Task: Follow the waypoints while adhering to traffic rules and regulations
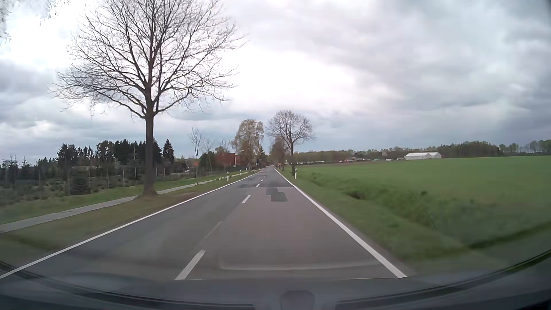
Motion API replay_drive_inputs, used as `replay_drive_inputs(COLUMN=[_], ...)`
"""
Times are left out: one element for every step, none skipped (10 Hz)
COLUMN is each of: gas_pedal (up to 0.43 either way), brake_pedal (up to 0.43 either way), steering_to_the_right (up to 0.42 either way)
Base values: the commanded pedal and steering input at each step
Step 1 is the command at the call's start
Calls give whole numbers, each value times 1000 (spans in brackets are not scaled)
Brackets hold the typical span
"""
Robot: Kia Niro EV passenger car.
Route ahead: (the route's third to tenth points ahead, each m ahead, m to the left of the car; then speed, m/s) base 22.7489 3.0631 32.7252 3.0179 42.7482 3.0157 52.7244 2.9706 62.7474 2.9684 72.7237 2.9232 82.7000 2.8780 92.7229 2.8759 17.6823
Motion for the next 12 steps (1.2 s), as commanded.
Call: replay_drive_inputs(gas_pedal=[39, 39, 39, 28, 28, 28, 20, 8, 0, 0, 0, 0], brake_pedal=[0, 0, 0, 0, 0, 0, 0, 0, 0, 0, 0, 0], steering_to_the_right=[-3, -3, -3, -3, -3, -3, -3, -3, -2, -3, -3, -3])
